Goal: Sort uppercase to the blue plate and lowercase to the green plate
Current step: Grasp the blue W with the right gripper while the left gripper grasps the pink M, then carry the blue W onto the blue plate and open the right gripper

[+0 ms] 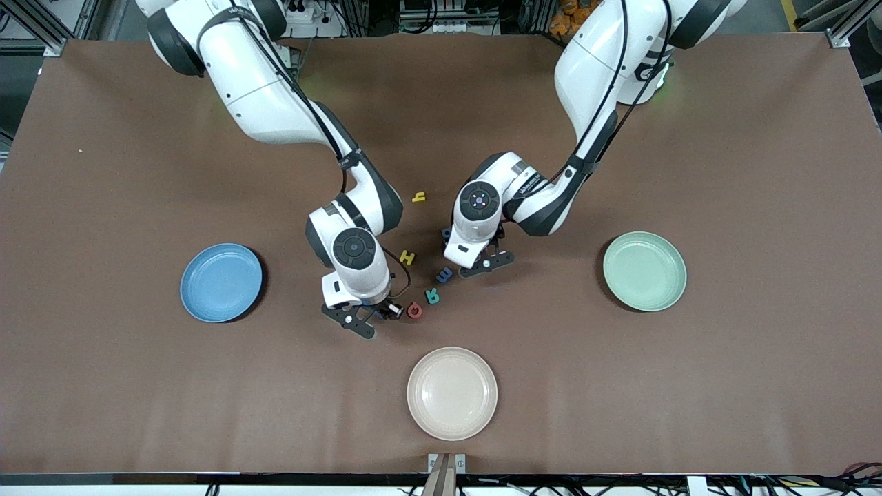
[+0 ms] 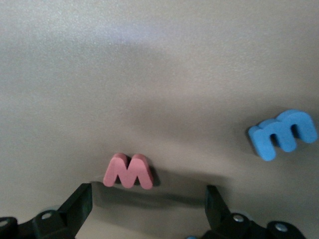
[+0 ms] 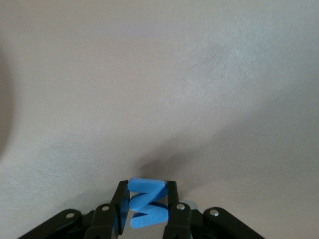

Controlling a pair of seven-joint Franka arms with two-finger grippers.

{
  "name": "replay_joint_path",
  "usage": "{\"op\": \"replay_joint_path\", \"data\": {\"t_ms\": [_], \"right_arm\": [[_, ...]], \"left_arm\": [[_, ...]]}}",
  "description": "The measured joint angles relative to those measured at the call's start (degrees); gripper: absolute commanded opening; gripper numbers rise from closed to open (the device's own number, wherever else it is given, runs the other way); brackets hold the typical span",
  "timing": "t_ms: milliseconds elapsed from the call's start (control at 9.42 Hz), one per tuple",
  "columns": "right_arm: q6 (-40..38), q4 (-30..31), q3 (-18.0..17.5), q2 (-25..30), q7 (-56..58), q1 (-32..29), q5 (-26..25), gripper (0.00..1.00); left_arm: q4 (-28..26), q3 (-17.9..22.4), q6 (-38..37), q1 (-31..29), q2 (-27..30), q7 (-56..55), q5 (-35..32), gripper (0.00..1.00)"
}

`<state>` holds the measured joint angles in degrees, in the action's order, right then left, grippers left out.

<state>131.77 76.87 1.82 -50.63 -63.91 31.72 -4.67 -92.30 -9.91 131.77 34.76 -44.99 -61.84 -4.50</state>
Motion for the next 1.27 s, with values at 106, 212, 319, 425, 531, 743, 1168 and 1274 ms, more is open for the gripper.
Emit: {"op": "replay_joint_path", "data": {"t_ms": [106, 212, 319, 425, 531, 743, 1168, 1274], "right_arm": [[-1.22, -0.12, 0.18, 1.07, 0.96, -0.76, -0.02, 0.0], [-2.89, -0.18, 0.28, 2.38, 3.22, -2.05, -0.02, 0.0], [-5.09, -0.19, 0.29, 3.86, 5.99, -3.7, -0.02, 0.0], [-6.84, -0.19, 0.28, 5.12, 8.29, -5.13, -0.02, 0.0], [-8.06, -0.18, 0.28, 5.92, 10.09, -6.16, -0.02, 0.0], [-9.9, 0.22, 0.31, 7.32, 14.54, -8.14, -0.02, 0.0], [-10.51, 7.98, 0.4, 13.62, 27.0, -14.05, -0.02, 0.0], [-10.5, 10.62, 0.4, 15.56, 29.52, -15.34, -0.02, 0.0]], "left_arm": [[-0.33, -0.45, 0.0, -0.87, 0.23, 0.0, -1.65, 1.0], [-0.98, -0.75, -0.01, -2.0, 0.67, 0.0, -2.99, 1.0], [-1.43, -0.91, 0.0, -2.88, 0.95, 0.02, -3.6, 1.0], [-1.77, -1.03, 0.0, -3.24, 1.1, 0.03, -3.69, 1.0], [-1.96, -1.18, 0.0, -3.27, 1.22, 0.03, -3.69, 0.96], [-2.14, -1.99, 0.0, -3.26, 1.35, 0.0, -3.69, 0.88], [-2.27, -2.79, 0.05, -3.27, 1.61, -0.06, -3.69, 0.74], [-2.31, -2.79, 0.05, -3.29, 1.63, -0.06, -3.69, 0.73]]}}
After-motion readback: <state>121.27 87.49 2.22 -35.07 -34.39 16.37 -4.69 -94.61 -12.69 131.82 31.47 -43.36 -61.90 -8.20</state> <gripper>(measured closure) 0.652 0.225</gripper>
